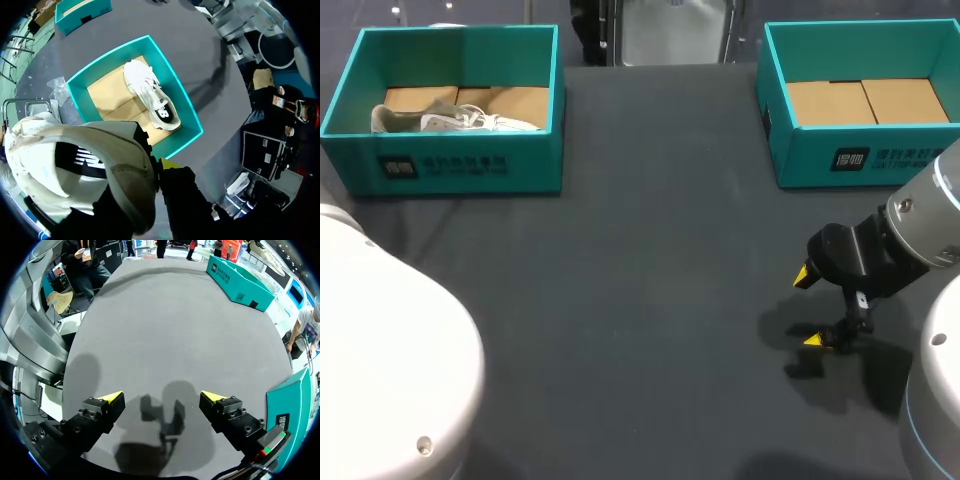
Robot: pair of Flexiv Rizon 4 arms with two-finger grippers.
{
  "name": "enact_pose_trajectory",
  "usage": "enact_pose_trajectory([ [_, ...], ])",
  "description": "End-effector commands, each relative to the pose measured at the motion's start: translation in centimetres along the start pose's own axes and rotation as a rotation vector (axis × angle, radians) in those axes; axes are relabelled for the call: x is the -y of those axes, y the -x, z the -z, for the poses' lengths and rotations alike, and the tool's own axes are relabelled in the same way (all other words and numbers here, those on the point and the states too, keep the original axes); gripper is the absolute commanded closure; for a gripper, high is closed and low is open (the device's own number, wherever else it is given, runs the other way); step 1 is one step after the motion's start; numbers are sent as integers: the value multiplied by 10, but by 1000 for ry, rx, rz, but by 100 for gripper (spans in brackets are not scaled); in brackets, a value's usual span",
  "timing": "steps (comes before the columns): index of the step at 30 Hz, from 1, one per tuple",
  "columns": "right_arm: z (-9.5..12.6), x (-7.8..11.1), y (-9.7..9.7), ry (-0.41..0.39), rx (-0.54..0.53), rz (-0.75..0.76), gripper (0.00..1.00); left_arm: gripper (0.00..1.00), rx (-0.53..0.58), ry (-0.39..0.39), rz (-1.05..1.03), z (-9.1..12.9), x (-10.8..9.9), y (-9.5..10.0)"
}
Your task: Take the shoe out of the shoebox, open the shoe tongue, remove and reinsert the insole, then place the shoe into the shoebox
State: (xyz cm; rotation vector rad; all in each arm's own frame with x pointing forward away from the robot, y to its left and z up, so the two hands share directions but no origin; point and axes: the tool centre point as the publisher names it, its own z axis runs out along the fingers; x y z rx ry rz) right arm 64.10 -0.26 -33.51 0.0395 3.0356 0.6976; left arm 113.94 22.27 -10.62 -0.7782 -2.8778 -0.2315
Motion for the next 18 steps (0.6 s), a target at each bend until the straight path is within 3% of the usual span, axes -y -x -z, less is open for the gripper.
enact_pose_trajectory([
  [1,1,1,-2,-1,3,0,0,100,15,25,-41,-3,0,-4],
  [4,1,1,-2,-1,3,0,0,100,30,16,-191,-7,-13,-2],
  [7,1,1,-2,-1,3,0,0,100,27,115,-325,-13,-21,1],
  [13,1,1,-2,-1,3,0,0,100,35,123,-611,-19,-42,7],
  [15,1,1,-2,-1,3,0,0,100,62,199,-709,-22,-45,7],
  [18,1,1,-2,-1,3,0,0,100,62,199,-709,-22,-45,7],
])
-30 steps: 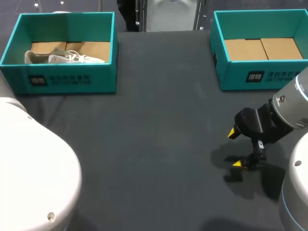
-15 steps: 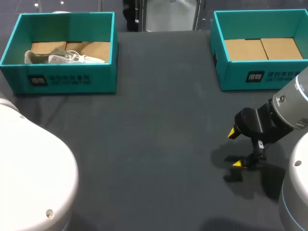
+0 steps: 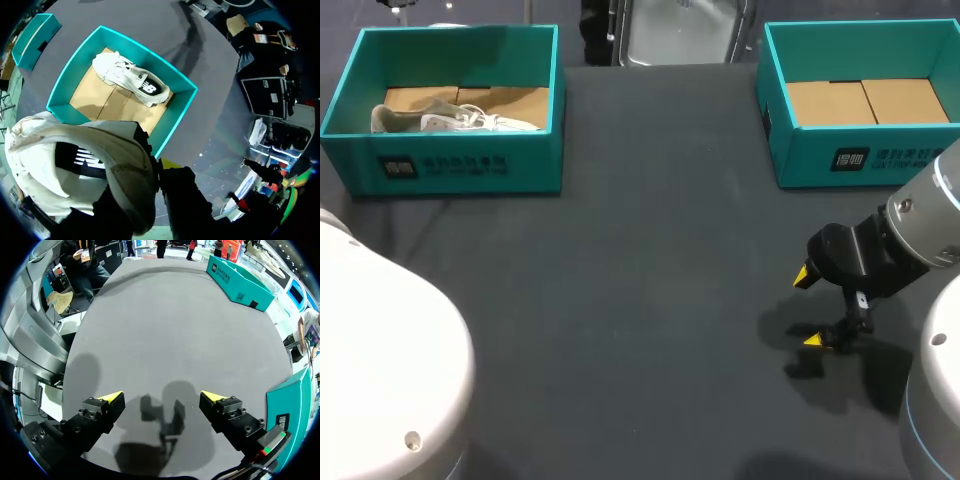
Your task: Take the shoe out of the shoebox, open the shoe tongue, remove and reinsert the insole, then place the shoe into the shoebox
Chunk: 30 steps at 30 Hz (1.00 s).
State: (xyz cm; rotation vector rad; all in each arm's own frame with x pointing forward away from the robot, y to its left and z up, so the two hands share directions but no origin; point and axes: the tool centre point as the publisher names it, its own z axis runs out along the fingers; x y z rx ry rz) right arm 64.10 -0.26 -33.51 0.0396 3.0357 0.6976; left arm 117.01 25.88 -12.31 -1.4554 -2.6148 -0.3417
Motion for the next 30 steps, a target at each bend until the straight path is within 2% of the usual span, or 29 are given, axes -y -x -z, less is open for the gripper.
enact_pose_trajectory([
  [1,1,0,-2,-1,3,0,0,100,35,81,-235,-1,2,-5],
  [10,1,0,-2,-1,3,0,0,100,35,81,-235,-1,2,-5],
  [16,1,0,-2,-1,3,0,0,100,61,26,-346,-18,-17,-3],
  [23,1,0,-2,-1,3,0,0,100,-44,106,-494,-37,-22,1],
  [26,1,0,-2,-1,3,0,0,100,-84,133,-560,-38,-23,-3],
  [30,1,0,-2,-1,3,0,0,100,-84,133,-560,-38,-23,-3],
])
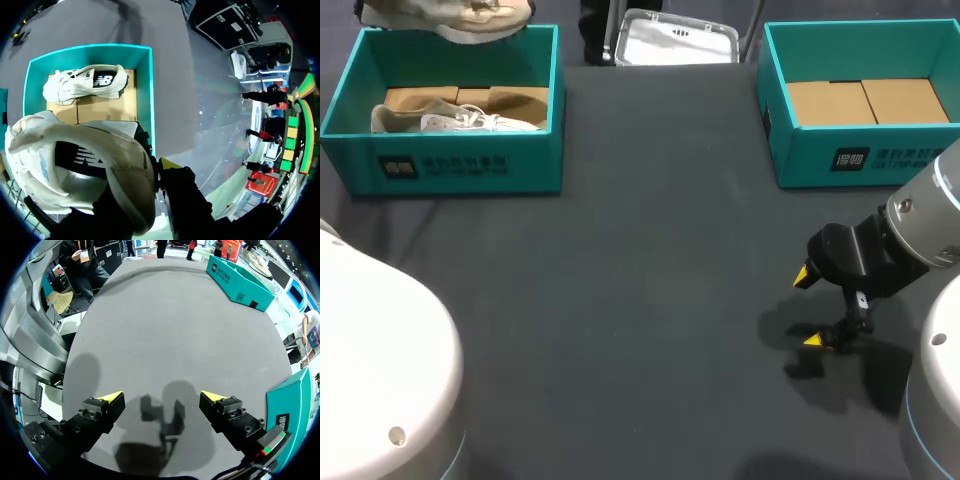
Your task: Take the shoe out of the shoebox, open the shoe tongue, remove and reinsert the insole, then place the shoe into the shoebox
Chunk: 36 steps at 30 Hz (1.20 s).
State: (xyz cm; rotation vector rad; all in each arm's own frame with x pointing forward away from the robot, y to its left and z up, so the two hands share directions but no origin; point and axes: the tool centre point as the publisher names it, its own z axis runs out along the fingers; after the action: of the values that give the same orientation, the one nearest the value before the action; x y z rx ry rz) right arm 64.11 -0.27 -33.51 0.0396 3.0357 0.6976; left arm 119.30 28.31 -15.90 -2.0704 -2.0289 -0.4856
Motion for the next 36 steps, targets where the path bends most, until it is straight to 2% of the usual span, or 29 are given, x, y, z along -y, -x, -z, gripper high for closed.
enact_pose_trajectory([
  [1,1,0,-2,-1,3,0,0,100,0,9,2,3,5,-1],
  [11,1,0,-2,-1,3,0,0,100,0,9,2,3,5,-1],
  [19,1,0,-2,-1,3,0,0,100,72,-12,30,-16,8,1],
  [28,1,0,-2,-1,3,0,0,100,91,-32,58,-37,11,5],
  [36,1,0,-2,-1,3,0,0,100,115,-35,33,-41,18,6],
])
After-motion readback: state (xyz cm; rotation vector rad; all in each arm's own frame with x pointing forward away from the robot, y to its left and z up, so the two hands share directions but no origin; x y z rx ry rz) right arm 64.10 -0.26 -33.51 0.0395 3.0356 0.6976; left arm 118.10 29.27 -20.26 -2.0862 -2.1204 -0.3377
